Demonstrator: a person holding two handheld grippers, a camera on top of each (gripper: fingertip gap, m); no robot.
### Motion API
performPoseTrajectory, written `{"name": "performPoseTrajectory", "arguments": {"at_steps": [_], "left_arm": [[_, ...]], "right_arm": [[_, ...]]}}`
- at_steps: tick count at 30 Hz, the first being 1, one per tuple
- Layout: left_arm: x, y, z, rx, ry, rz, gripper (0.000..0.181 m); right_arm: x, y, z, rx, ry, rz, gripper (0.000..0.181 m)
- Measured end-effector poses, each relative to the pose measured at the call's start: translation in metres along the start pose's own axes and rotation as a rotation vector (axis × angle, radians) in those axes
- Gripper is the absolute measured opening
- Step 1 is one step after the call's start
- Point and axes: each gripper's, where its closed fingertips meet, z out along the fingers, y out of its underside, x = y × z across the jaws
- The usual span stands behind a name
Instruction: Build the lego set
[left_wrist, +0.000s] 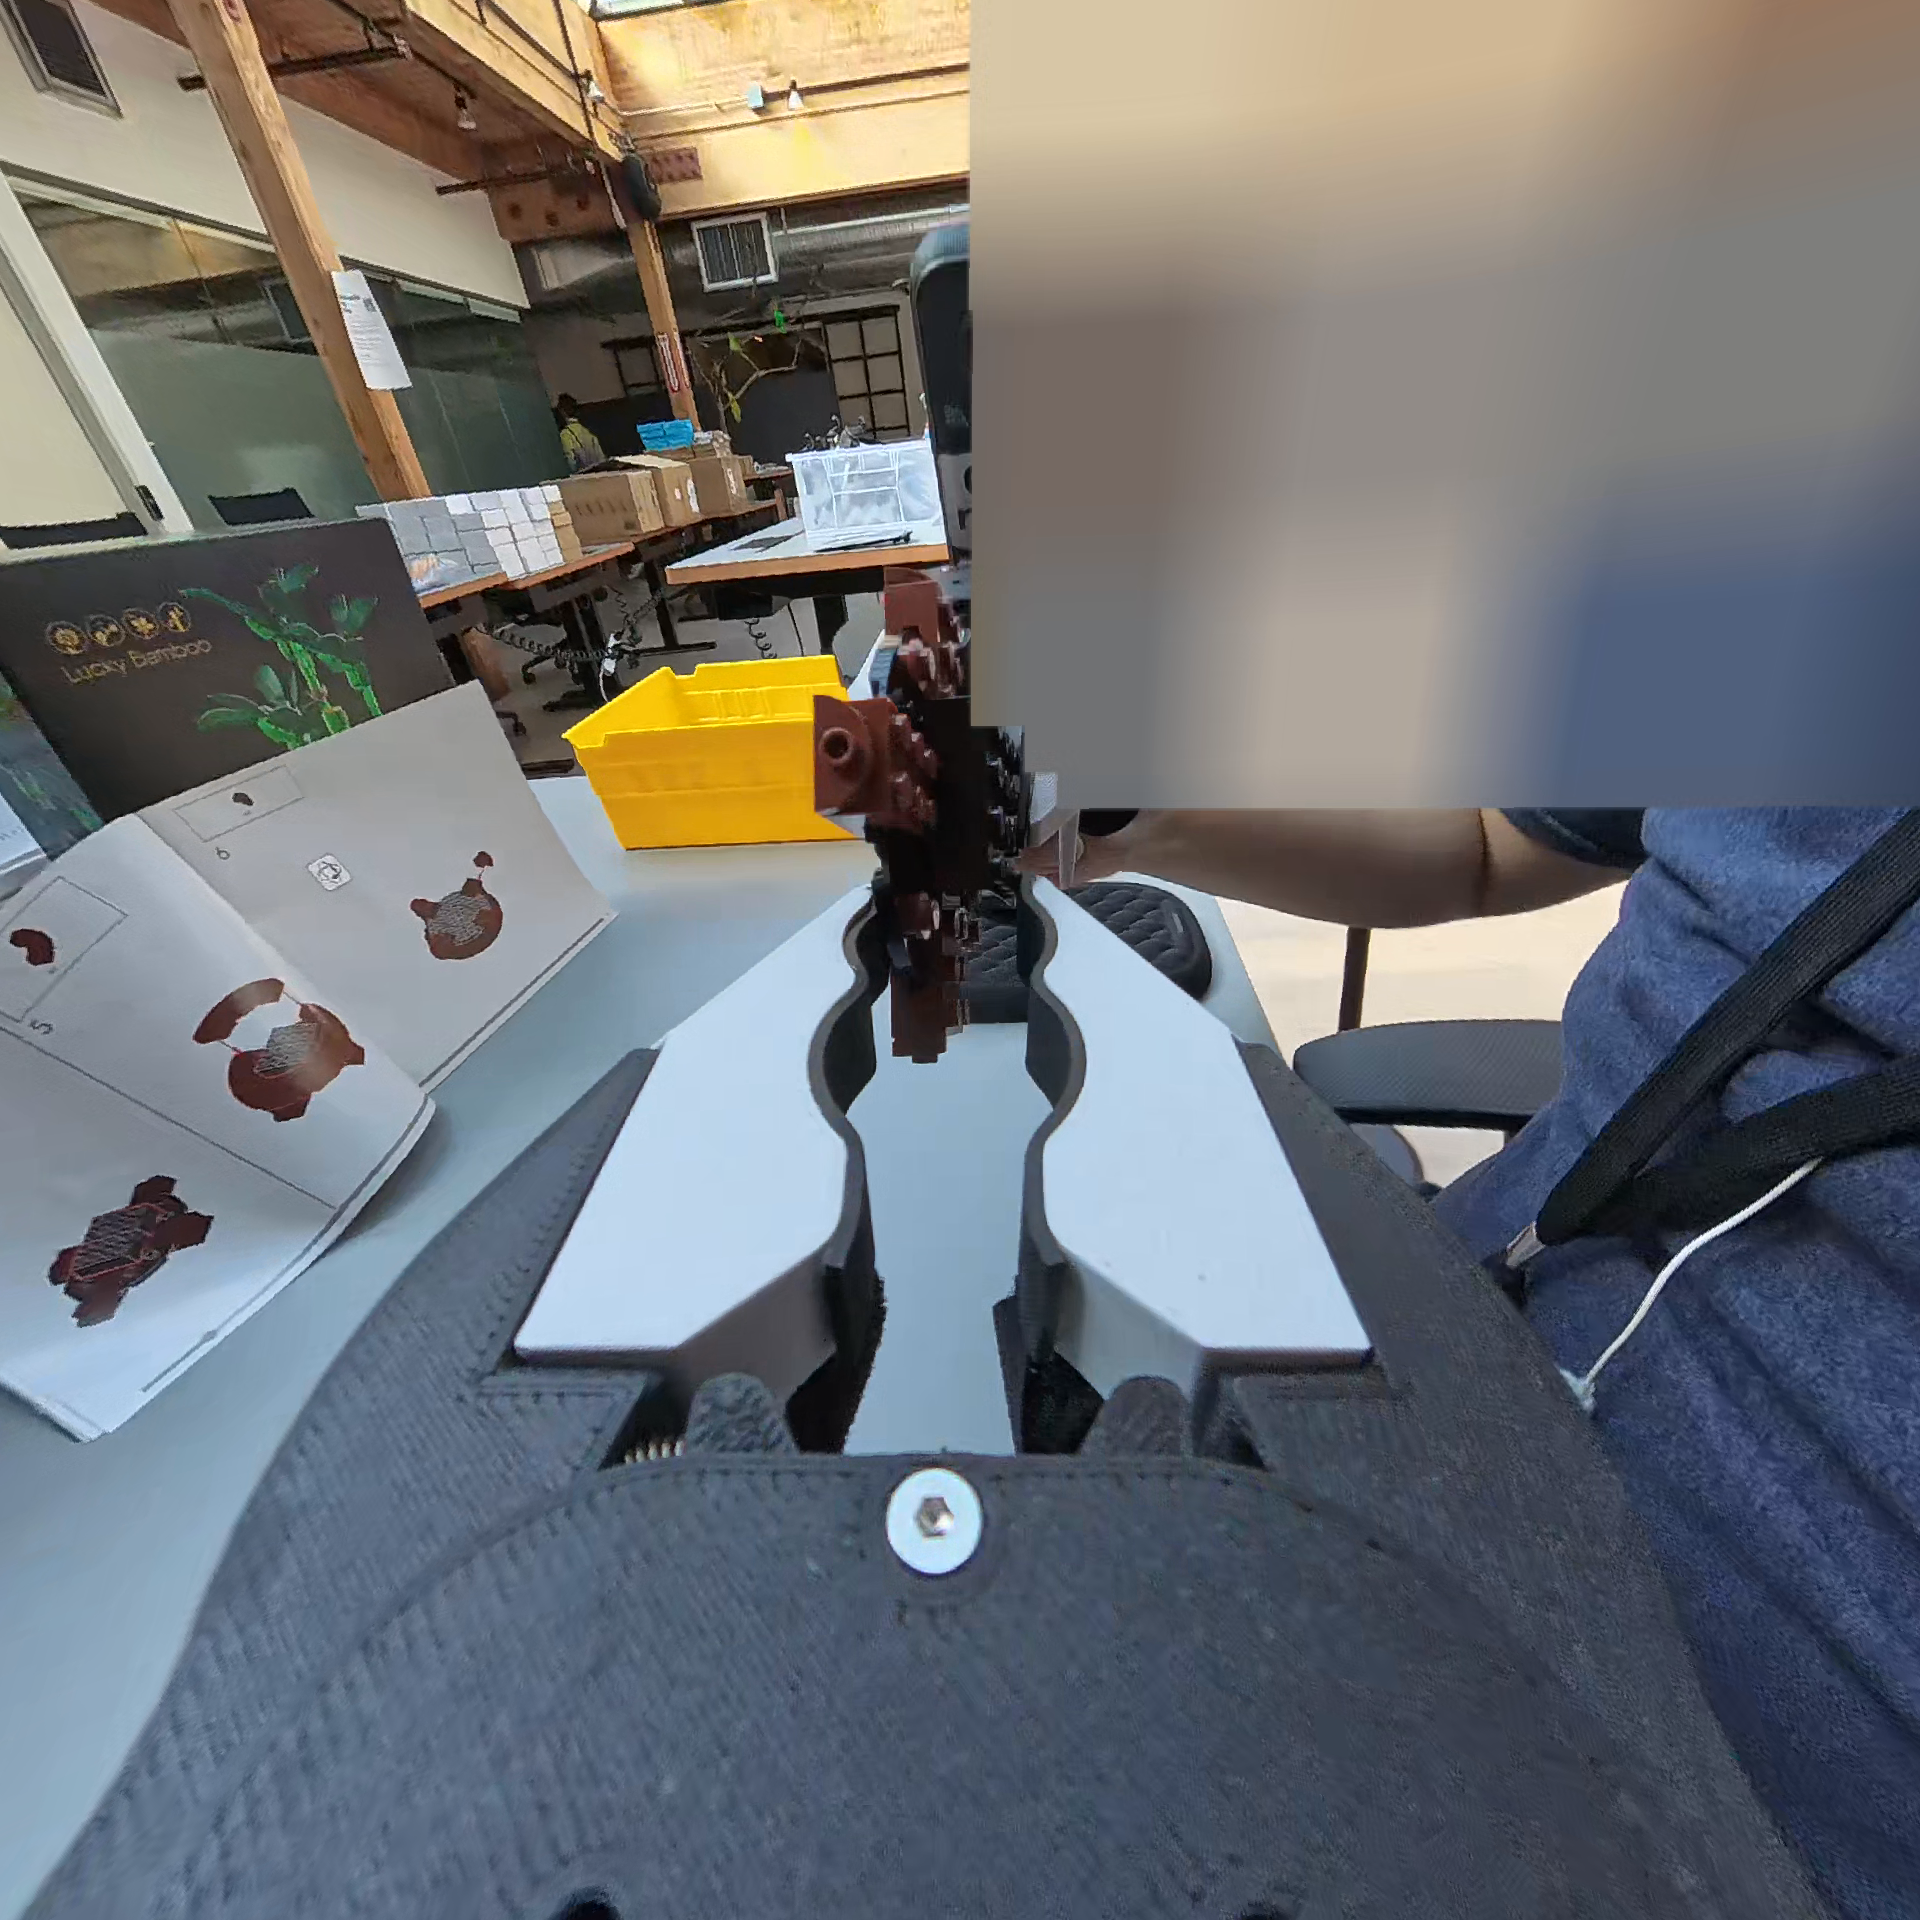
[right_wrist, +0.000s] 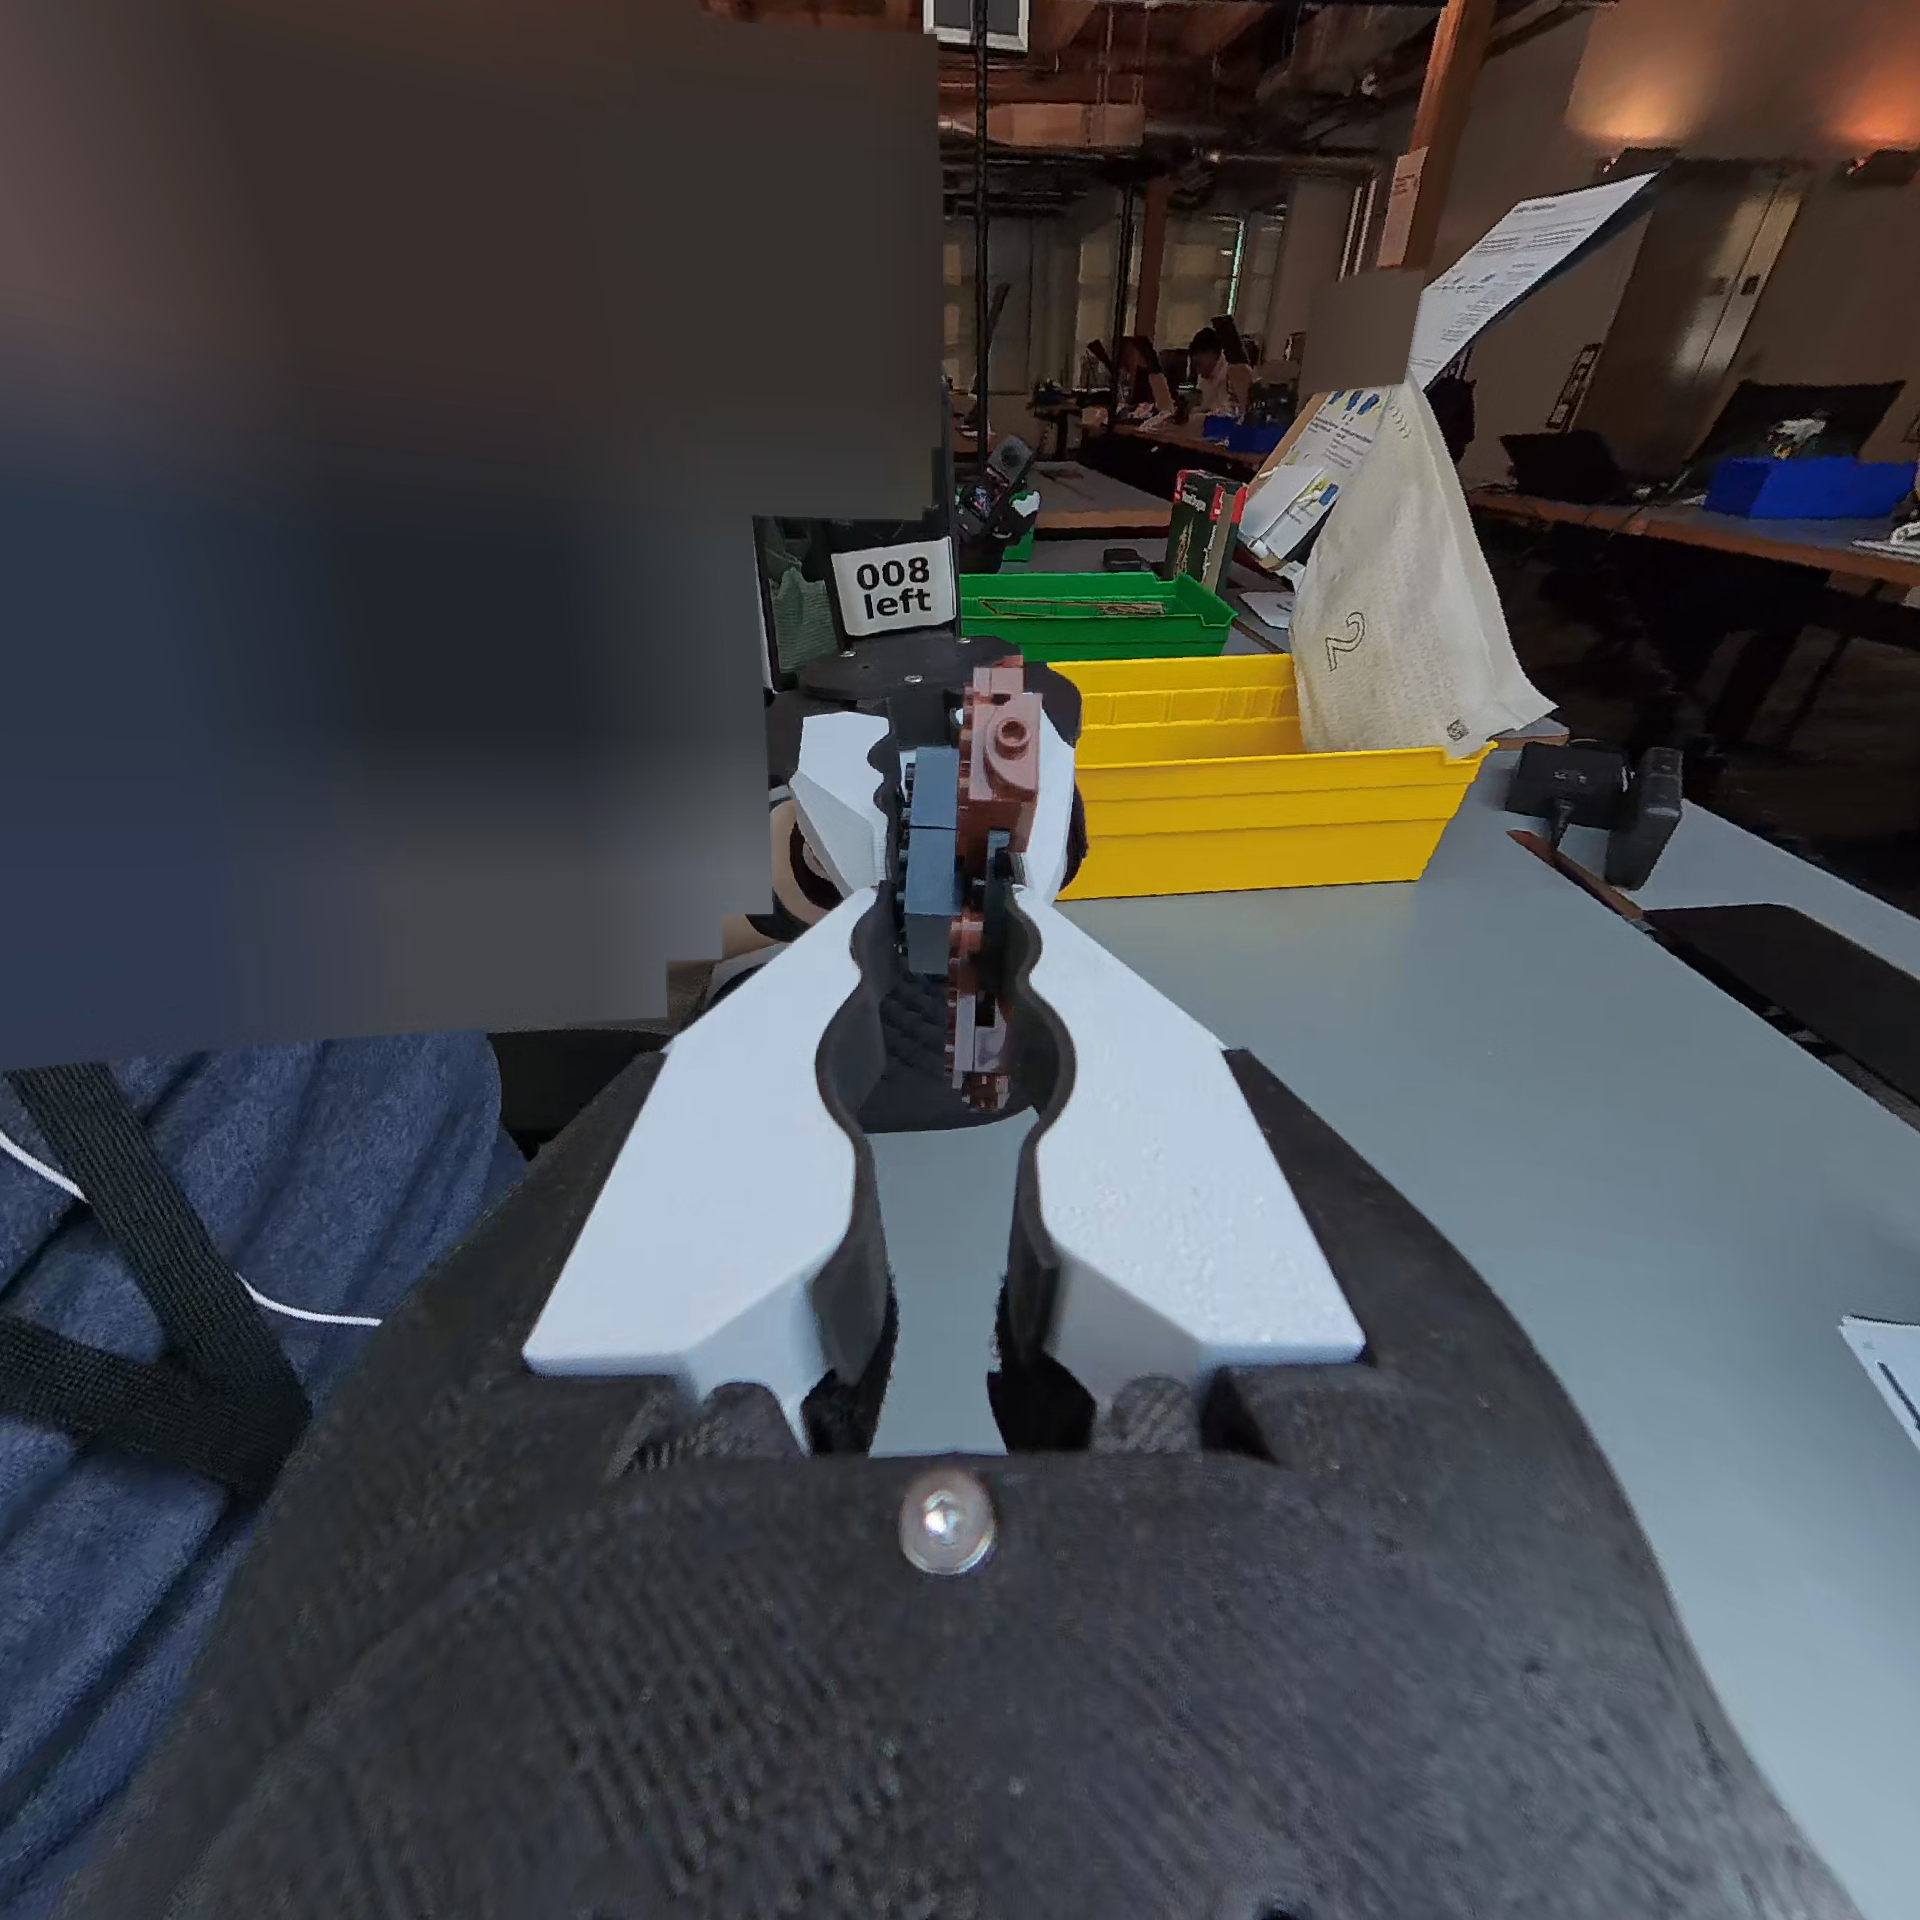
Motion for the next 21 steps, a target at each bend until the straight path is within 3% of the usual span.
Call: {"name": "performPoseTrajectory", "arguments": {"at_steps": [7, 18, 21], "left_arm": [[-0.008, -0.014, -0.007, 0.146, 0.033, -0.250, 0.018], [-0.005, -0.007, -0.006, 0.073, 0.043, -0.259, 0.016], [-0.005, -0.006, -0.005, 0.035, 0.013, -0.204, 0.016]], "right_arm": [[0.005, 0.001, 0.004, 0.129, -0.039, 0.322, 0.017], [0.007, -0.001, 0.003, 0.245, -0.063, 0.439, 0.020], [0.006, -0.004, 0.001, 0.288, -0.093, 0.466, 0.029]]}}
